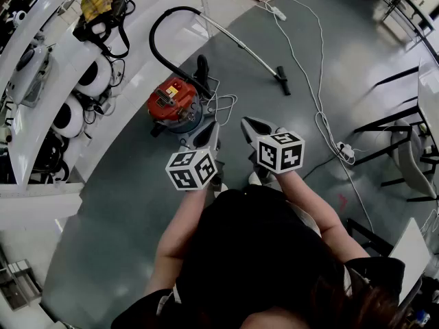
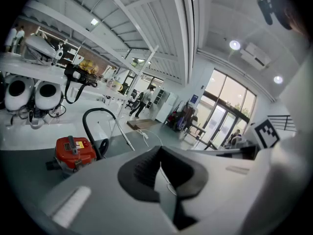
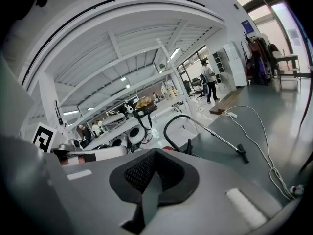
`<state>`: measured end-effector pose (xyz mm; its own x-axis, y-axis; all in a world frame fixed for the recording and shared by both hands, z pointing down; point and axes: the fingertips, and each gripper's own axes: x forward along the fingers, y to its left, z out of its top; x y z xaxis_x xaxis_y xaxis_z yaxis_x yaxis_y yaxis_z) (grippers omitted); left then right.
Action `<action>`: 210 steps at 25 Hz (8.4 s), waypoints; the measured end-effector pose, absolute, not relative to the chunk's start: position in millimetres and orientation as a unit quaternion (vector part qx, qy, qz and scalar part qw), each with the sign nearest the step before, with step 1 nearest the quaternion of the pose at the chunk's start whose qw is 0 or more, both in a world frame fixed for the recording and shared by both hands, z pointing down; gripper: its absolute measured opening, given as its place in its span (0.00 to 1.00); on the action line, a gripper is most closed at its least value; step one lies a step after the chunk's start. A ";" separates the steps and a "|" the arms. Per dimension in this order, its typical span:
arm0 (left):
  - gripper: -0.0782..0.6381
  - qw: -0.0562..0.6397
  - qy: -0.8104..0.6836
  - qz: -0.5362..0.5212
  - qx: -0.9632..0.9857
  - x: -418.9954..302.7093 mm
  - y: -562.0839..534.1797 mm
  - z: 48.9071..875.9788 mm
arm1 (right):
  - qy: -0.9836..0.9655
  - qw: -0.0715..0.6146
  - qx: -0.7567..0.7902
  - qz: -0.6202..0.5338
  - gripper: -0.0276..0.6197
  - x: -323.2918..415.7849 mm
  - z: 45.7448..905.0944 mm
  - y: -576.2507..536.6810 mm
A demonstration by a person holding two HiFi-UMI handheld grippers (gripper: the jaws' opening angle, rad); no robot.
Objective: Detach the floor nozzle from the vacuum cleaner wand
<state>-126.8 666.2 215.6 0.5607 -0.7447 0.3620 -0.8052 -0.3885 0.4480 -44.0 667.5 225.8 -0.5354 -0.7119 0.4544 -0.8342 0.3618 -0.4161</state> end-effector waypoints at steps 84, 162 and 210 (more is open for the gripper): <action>0.12 0.340 -0.437 0.084 0.828 -127.4 363.2 266.7 | -0.784 0.125 0.457 0.401 0.04 -32.1 288.7 362.9; 0.12 0.425 -0.503 0.090 0.747 -66.4 -56.4 351.0 | -0.828 0.221 0.346 0.382 0.04 27.2 369.0 -63.7; 0.12 0.474 -0.669 0.036 0.571 -210.6 -198.1 620.3 | -0.862 0.358 0.287 0.217 0.13 -75.7 666.7 -317.2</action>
